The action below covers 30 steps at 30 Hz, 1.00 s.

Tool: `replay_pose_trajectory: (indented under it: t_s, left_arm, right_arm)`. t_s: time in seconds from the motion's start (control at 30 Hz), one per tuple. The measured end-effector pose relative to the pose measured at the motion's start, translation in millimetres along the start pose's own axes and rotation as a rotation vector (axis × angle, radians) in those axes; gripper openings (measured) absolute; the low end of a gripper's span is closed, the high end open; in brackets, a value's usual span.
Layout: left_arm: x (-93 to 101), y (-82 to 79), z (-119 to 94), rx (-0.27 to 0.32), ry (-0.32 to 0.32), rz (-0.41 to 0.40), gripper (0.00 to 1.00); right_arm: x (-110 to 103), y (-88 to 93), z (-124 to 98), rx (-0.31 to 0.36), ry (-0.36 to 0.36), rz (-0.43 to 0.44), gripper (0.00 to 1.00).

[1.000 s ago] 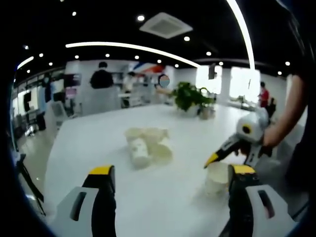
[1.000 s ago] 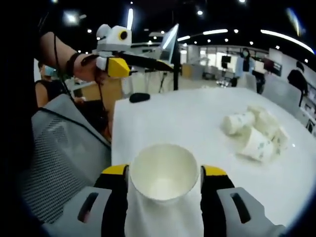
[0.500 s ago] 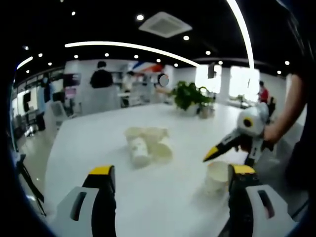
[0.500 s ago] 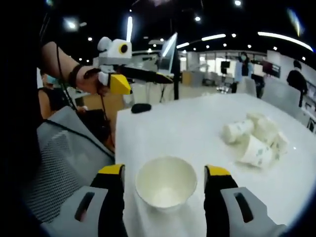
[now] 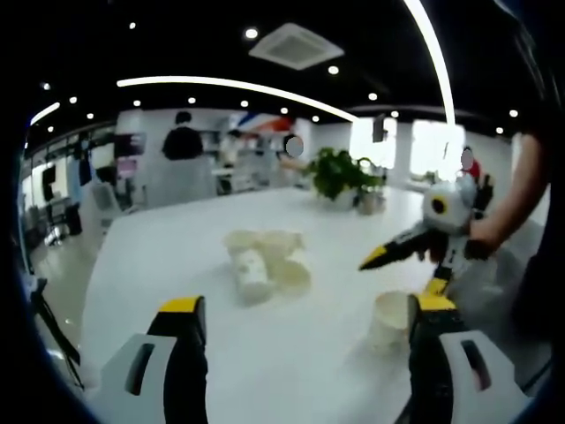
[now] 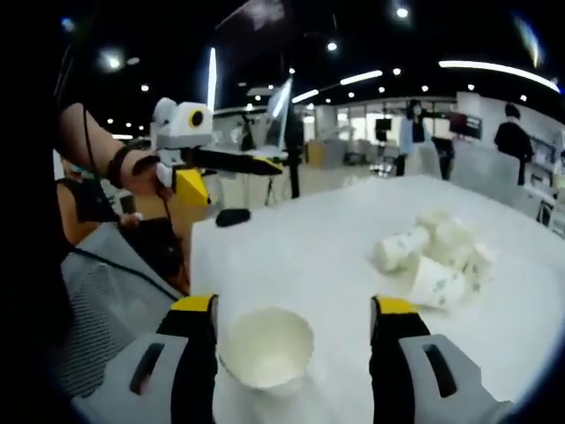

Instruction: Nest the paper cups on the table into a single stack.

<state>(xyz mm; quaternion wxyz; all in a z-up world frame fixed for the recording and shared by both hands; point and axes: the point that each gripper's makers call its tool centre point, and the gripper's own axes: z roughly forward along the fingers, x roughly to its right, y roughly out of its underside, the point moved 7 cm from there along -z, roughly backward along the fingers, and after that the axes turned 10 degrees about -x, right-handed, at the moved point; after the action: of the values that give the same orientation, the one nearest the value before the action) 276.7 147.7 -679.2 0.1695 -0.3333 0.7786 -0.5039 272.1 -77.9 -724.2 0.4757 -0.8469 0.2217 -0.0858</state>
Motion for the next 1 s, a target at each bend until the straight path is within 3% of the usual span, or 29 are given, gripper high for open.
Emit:
replay_pose_trajectory:
  t_s: [0.13,0.37,0.93,1.0]
  left_arm:
    - [-0.8,1.4,-0.6,-0.001,-0.003,-0.006,0.93]
    - [1.2,3.8,-0.6,-0.004,-0.001,-0.010,0.93]
    - [1.5,13.3,-5.2,-0.018,-0.015,-0.019,0.93]
    - [0.2,15.3,-6.6,-0.016,-0.020,-0.028,0.93]
  right_arm:
    - [14.2,-9.1,-6.7,0.068,0.041,0.084,0.68]
    - [35.3,-14.3,-13.9,0.090,0.098,0.113,0.67]
    - [76.3,-19.2,-8.0,0.048,0.223,0.145,0.64]
    - [79.9,-20.0,-5.0,0.031,0.231,0.144,0.60]
